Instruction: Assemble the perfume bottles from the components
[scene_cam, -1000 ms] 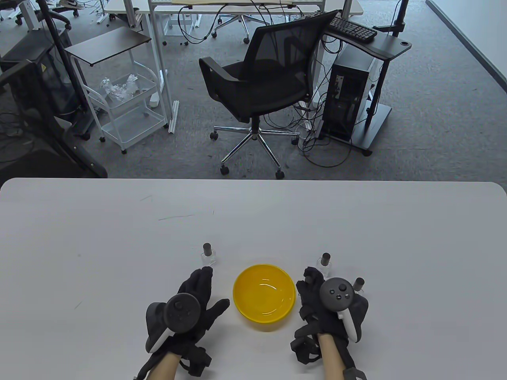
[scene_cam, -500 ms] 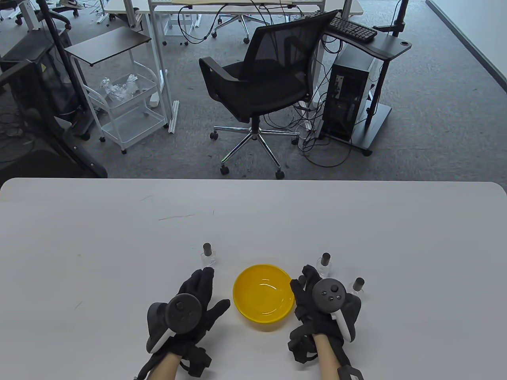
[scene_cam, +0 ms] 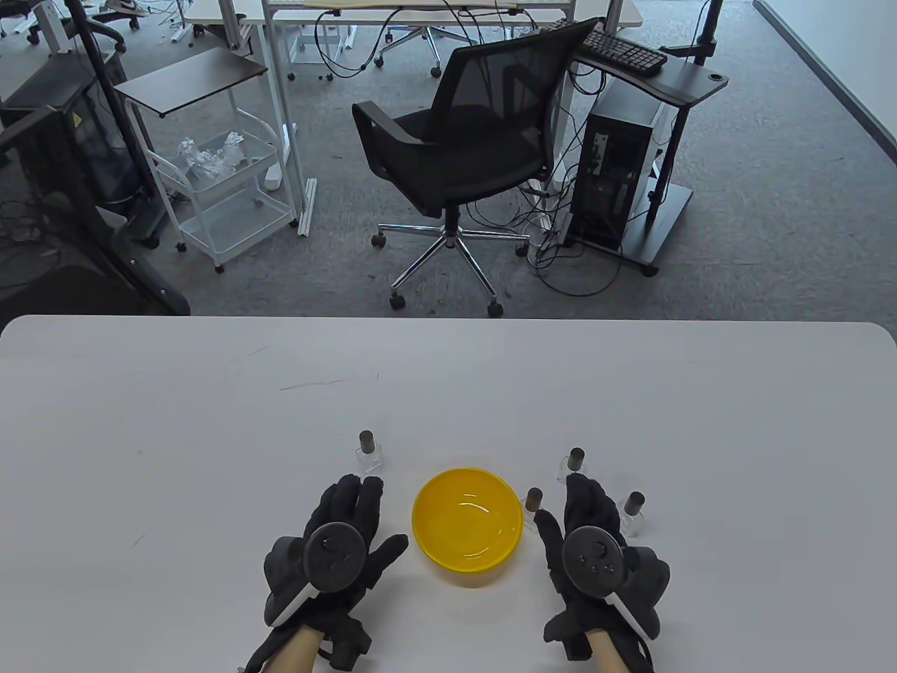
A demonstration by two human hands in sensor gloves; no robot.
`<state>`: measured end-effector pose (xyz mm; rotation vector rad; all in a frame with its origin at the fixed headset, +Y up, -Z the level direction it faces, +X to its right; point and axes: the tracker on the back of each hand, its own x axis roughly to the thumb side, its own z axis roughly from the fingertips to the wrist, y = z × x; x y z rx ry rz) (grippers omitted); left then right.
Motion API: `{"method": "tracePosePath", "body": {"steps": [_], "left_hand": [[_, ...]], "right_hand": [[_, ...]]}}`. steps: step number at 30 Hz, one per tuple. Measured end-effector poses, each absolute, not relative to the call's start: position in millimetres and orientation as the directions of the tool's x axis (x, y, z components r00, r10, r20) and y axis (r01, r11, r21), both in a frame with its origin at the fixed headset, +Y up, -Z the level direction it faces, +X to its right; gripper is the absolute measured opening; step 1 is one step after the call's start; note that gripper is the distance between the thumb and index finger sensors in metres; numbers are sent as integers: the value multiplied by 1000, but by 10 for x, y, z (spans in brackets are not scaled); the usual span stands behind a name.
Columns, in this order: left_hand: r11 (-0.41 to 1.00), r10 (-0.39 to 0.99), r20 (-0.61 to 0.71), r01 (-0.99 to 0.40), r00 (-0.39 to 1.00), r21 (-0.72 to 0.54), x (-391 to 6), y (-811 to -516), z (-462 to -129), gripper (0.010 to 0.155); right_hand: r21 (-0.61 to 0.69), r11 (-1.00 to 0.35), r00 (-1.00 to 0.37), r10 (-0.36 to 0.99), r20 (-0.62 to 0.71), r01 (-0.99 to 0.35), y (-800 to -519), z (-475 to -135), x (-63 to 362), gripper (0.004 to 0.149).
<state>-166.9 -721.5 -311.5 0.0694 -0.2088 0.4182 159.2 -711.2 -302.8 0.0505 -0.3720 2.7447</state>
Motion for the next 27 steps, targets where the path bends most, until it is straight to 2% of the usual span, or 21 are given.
{"method": "tracePosePath", "body": {"steps": [5,9,13,16,27], "left_hand": [[928,366,195,-373,910,-2,-1661,-7255,-3127,83],[936,347,185,-351,919,-15,-1658,-7281,-3131,83],[948,316,173,-316,933,-31,-1649,-7309,-3135,84],[956,294,163,-289,942,-54,-1648,-7342,-3150,85],[965,259,146,-251,955,-73,-1662,-7385,-3168,86]], "right_hand": [[-288,-915,-959,258,121,-282,-7211,-2943,1617,71],[-234,-948,-972,190,136,-218,-7343,-2925,1601,77],[-118,-955,-955,251,159,-270,-7435,-2936,1582,81],[-43,-964,-957,255,140,-263,-7507,-2963,1610,84],[-33,-953,-944,292,151,-300,-7539,-2953,1648,84]]}}
